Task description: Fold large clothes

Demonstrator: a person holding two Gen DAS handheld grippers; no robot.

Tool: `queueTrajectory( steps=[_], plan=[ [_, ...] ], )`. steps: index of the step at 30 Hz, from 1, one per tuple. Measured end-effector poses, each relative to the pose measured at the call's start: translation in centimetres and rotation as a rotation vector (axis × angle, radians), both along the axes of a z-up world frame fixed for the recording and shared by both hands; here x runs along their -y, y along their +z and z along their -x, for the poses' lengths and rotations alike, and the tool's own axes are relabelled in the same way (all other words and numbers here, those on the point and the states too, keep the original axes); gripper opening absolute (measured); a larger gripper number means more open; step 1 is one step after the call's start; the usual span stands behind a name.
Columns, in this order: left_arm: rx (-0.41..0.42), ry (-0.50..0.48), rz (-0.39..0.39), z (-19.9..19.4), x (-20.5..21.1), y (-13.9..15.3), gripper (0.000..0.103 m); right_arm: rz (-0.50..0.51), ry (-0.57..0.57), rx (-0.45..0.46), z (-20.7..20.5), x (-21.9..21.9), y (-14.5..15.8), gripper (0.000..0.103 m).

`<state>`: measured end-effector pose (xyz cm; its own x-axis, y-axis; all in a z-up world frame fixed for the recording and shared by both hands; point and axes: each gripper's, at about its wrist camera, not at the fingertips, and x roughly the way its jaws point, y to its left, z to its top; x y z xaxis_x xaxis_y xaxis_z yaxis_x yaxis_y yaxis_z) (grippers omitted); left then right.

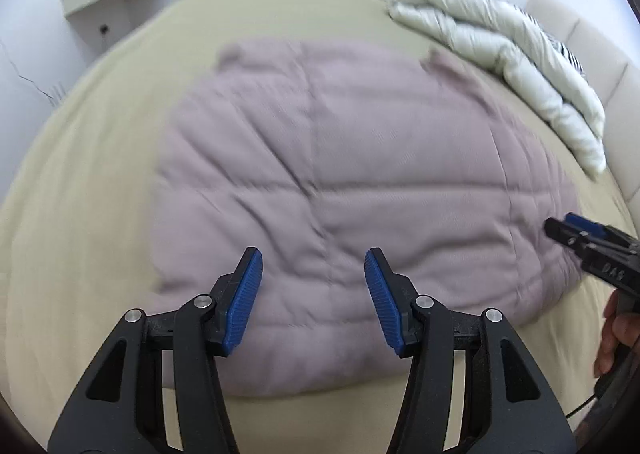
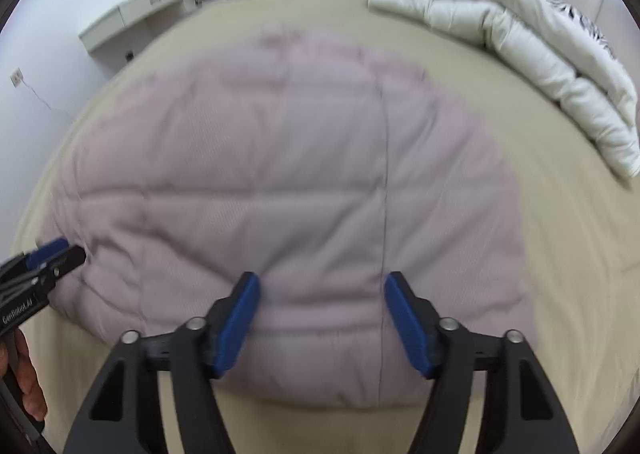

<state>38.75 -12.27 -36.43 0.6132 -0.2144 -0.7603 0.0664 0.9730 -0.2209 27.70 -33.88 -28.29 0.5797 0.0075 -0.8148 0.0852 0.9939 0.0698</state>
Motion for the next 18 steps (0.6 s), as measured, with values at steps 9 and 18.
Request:
queueTrajectory(
  steps=[9, 18],
  plan=[
    [-0.083, 0.052, 0.026, -5.5, -3.7, -3.7, 0.059, -0.003, 0.042, 0.007, -6.2, -0.2, -1.5, 0.089],
    [-0.051, 0.193, 0.265, -3.5, -10.0, -3.8, 0.082, -0.177, 0.042, 0.125, -4.0, 4.7, 2.5, 0.098]
  ],
)
